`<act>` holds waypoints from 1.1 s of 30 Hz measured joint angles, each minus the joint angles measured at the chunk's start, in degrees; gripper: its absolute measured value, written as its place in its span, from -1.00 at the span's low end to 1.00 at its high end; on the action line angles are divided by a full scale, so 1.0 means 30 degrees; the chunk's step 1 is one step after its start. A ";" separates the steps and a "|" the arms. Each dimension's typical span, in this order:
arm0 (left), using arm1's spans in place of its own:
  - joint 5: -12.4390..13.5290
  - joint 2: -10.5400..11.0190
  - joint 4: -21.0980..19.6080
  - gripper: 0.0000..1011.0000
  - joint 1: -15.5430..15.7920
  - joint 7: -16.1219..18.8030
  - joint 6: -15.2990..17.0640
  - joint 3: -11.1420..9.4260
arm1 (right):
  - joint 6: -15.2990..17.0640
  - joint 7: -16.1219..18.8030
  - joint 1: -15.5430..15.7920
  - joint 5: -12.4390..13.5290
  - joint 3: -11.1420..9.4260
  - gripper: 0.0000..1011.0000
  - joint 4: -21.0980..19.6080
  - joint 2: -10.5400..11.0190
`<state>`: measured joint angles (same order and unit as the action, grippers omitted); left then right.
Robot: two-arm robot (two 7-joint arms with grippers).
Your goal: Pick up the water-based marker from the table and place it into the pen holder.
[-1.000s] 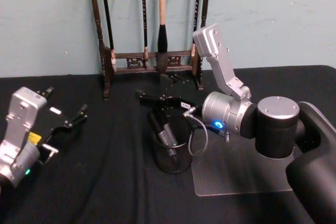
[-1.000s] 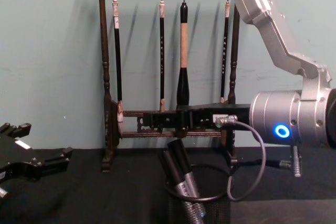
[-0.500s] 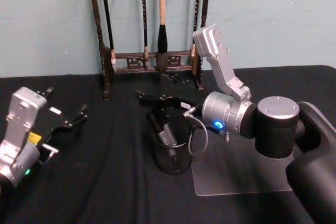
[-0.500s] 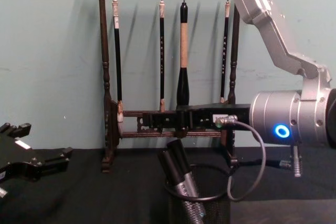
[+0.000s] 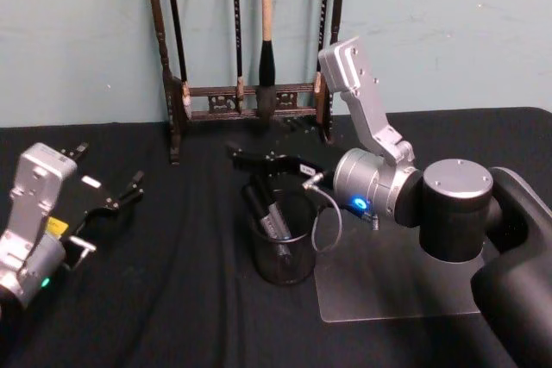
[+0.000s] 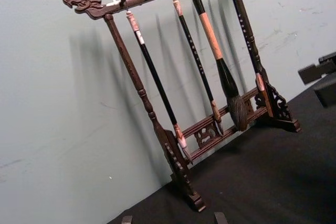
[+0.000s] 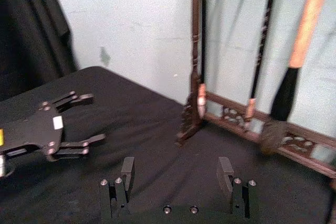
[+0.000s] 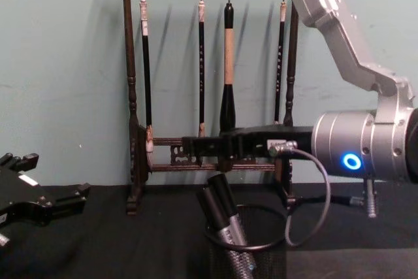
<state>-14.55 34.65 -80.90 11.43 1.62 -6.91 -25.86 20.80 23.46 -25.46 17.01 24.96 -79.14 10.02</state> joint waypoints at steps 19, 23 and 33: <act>0.0000 0.0000 0.0000 1.00 0.0001 0.0000 0.0000 0.0000 | -0.1804 -0.3965 0.1107 -0.1954 -0.1152 0.98 -0.0869 0.0263; 0.0000 0.0000 0.0000 1.00 0.0001 0.0000 0.0000 0.0000 | -0.2287 -0.4331 0.1364 -0.2473 -0.1509 0.98 -0.0638 0.0433; 0.0000 0.0000 -0.0001 1.00 0.0001 0.0000 0.0000 0.0001 | -0.3641 -0.4764 0.2288 -0.3331 -0.2188 0.98 0.0126 0.0803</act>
<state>-14.55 34.64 -80.90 11.43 1.62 -6.91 -25.86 9.88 9.17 -18.59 7.02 18.40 -78.76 12.43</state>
